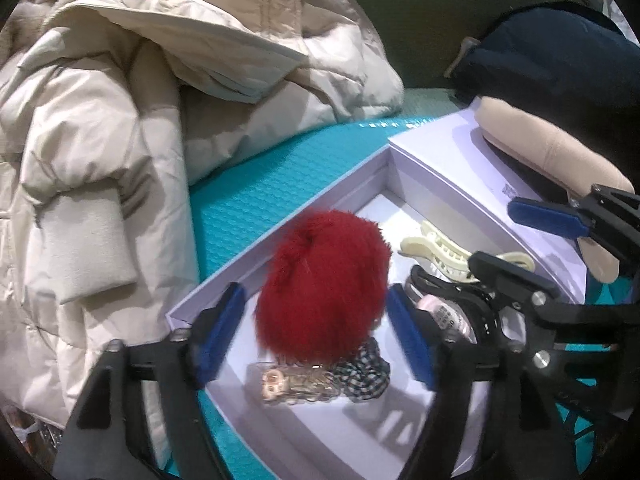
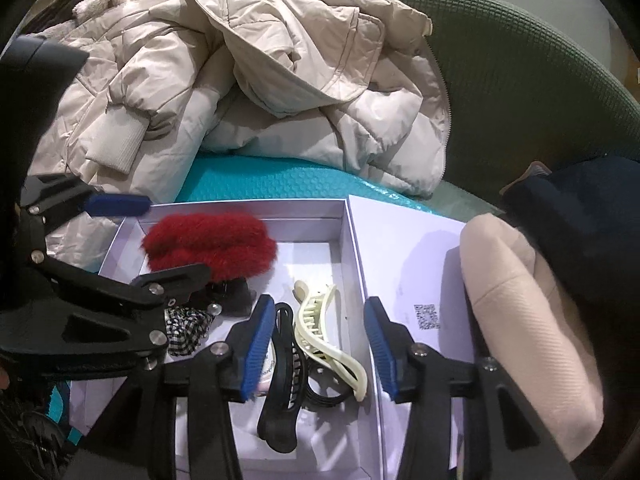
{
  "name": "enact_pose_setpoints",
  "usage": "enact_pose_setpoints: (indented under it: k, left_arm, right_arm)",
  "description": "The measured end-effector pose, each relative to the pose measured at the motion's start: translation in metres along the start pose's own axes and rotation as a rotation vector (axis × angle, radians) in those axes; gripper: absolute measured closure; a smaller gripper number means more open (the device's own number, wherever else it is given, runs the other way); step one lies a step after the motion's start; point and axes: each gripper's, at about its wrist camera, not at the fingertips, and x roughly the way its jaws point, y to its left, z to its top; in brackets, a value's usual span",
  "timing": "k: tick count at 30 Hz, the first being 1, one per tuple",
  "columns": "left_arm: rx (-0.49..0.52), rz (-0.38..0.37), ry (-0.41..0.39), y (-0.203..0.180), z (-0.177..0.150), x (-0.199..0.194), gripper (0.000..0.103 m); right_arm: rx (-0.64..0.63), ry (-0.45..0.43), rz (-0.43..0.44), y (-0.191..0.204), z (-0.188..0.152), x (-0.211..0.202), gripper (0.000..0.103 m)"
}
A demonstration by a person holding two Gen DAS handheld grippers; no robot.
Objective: Organize objects
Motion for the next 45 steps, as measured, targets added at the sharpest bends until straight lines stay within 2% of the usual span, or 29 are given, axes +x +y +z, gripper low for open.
enact_pose_setpoints:
  k: [6,19,22,26,35,39,45]
  left_arm:
    - [-0.024,0.009,-0.026,0.011,0.003,-0.011,0.016]
    - [-0.074,-0.015,-0.036,0.026,-0.005,-0.05,0.016]
    - [-0.073,-0.013,-0.054,0.029,-0.007,-0.068,0.016]
    - [-0.078,-0.009,-0.091,0.033,-0.011,-0.097,0.016]
    - [-0.111,-0.009,-0.132,0.04,-0.026,-0.158,0.014]
    - [-0.118,0.009,-0.145,0.04,-0.036,-0.186,0.013]
    - [-0.117,0.029,-0.167,0.034,-0.056,-0.227,0.012]
  right_arm:
    - [0.0,0.011,-0.017,0.001,0.002,-0.006,0.056]
    - [-0.015,-0.001,-0.047,0.012,0.013,-0.044,0.055]
    - [-0.018,-0.022,-0.054,0.015,0.016,-0.061,0.053]
    - [-0.022,-0.05,-0.068,0.02,0.02,-0.088,0.044]
    - [-0.037,-0.094,-0.101,0.035,0.022,-0.145,0.041]
    - [-0.038,-0.123,-0.113,0.044,0.018,-0.172,0.032]
    - [-0.036,-0.155,-0.113,0.057,0.007,-0.204,0.032]
